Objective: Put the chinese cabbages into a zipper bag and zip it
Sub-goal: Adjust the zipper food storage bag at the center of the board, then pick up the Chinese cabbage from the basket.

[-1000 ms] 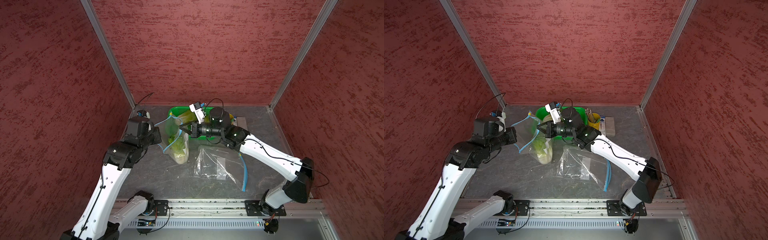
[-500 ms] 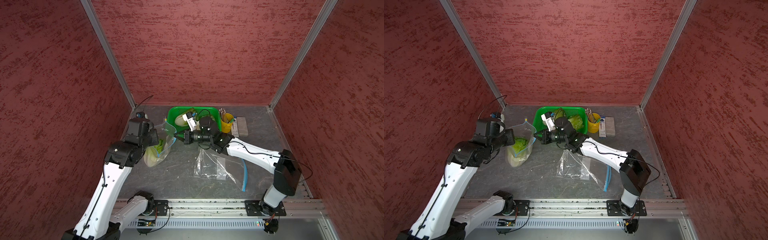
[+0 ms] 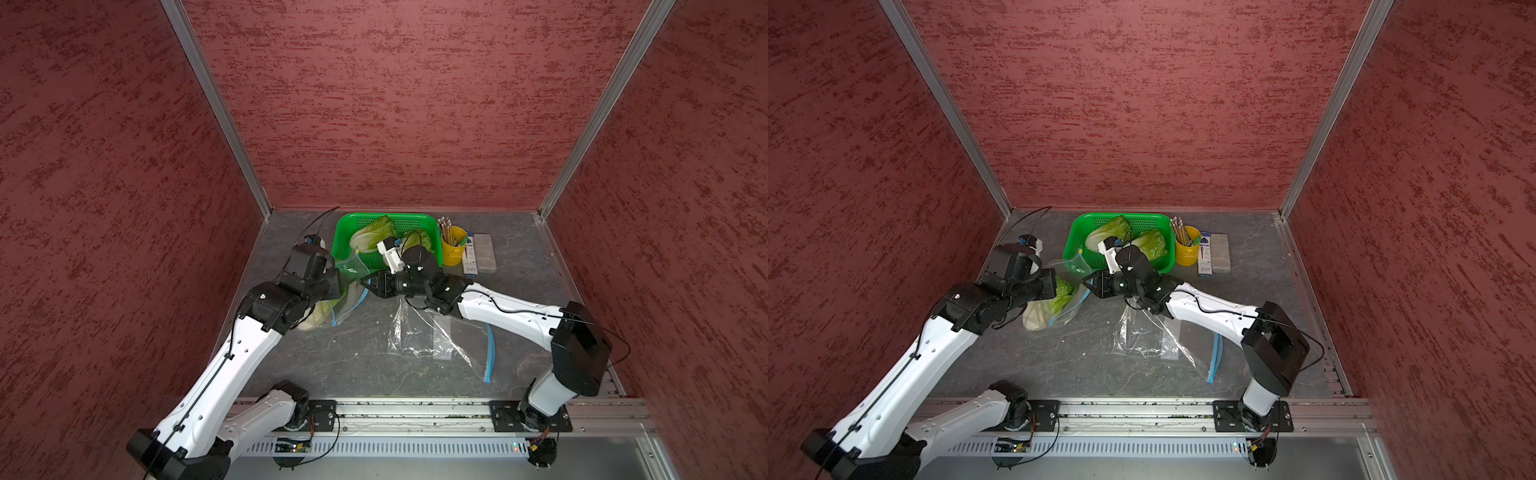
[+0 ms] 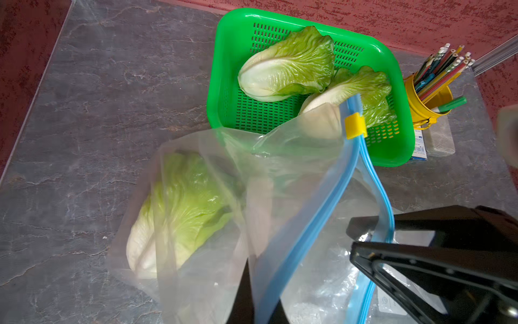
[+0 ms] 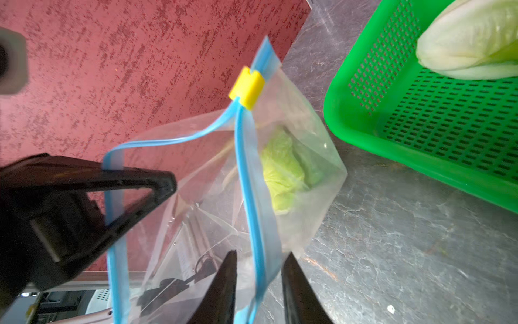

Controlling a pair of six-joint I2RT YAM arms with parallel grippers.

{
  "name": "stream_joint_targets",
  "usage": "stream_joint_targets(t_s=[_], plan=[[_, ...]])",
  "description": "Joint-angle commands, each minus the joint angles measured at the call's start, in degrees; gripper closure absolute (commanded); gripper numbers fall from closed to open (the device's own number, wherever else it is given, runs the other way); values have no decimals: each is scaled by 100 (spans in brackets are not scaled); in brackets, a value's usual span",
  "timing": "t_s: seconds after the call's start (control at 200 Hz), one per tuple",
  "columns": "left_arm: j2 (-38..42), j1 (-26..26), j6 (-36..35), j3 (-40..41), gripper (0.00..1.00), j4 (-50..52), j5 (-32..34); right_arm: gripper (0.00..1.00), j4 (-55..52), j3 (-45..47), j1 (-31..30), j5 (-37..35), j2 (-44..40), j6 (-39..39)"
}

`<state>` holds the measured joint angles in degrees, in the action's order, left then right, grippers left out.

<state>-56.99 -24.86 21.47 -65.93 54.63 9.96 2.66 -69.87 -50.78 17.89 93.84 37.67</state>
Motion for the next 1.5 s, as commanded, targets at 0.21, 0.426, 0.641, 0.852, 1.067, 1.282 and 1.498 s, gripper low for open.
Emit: stream_joint_targets(t_s=[0.21, 0.426, 0.641, 0.852, 1.067, 1.282, 1.498], plan=[[224, -44, 173, 163, 100, -170, 56, 43, -848, -499, 188, -888, -786, -594], [191, -54, 280, 221, 100, -294, -45, 36, -1609, -1027, 491, -1641, -574, -1053], [170, -155, 519, 295, 100, -459, -29, 32, -1998, -1447, 950, -2132, 9, -1020], [96, -242, 724, 385, 100, -667, -22, 29, -2057, -1768, 1366, -2498, 660, -1134], [-25, -296, 804, 460, 100, -861, -26, 26, -2005, -2086, 1850, -2544, 1311, -1120], [-27, -294, 823, 518, 100, -920, 92, 24, -1911, -2350, 2115, -2573, 1825, -1072], [-27, -291, 832, 552, 100, -953, 168, 23, -2019, -2791, 2229, -2525, 2304, -1165]])
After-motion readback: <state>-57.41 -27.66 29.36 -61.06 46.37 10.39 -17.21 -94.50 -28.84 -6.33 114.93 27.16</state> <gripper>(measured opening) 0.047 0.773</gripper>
